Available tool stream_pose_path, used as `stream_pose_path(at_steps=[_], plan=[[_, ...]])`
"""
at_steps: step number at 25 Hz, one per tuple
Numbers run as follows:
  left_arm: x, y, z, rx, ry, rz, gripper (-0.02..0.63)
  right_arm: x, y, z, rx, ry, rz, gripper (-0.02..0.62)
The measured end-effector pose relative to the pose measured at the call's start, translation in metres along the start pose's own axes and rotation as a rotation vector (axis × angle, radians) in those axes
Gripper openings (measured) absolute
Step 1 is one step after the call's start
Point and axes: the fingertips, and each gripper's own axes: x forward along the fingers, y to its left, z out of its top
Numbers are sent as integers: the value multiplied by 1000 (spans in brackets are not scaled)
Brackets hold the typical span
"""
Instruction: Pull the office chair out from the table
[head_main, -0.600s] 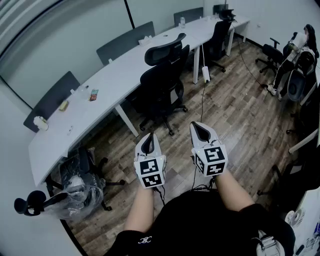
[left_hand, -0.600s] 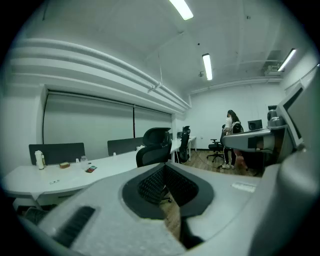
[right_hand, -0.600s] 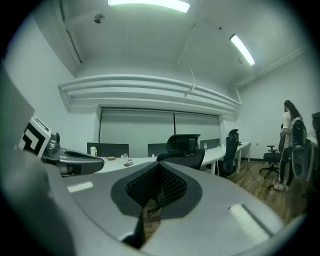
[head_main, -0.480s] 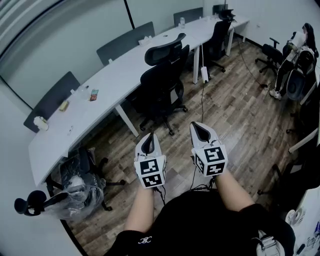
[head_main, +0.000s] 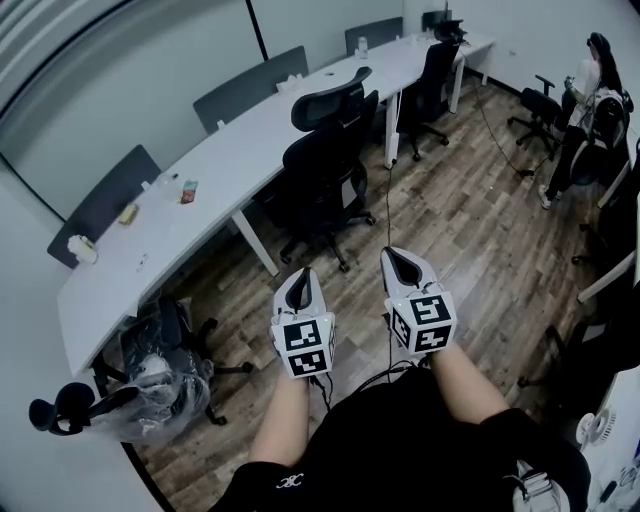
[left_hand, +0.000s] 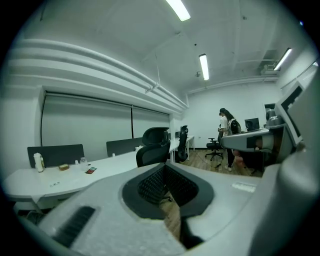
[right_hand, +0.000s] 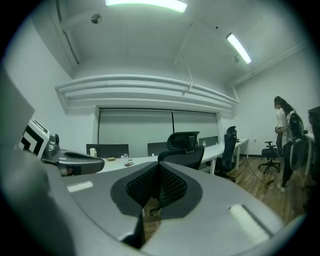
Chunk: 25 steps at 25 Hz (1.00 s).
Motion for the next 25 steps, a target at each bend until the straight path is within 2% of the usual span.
stream_pose_path(at_steps=[9,25], plan=[[27,9,-2,18,9,18,6,25,-17,-1,0,-14,-9,9],[173,11,17,61,11,43,8,148,-117,8,-10,-25,-10,9]])
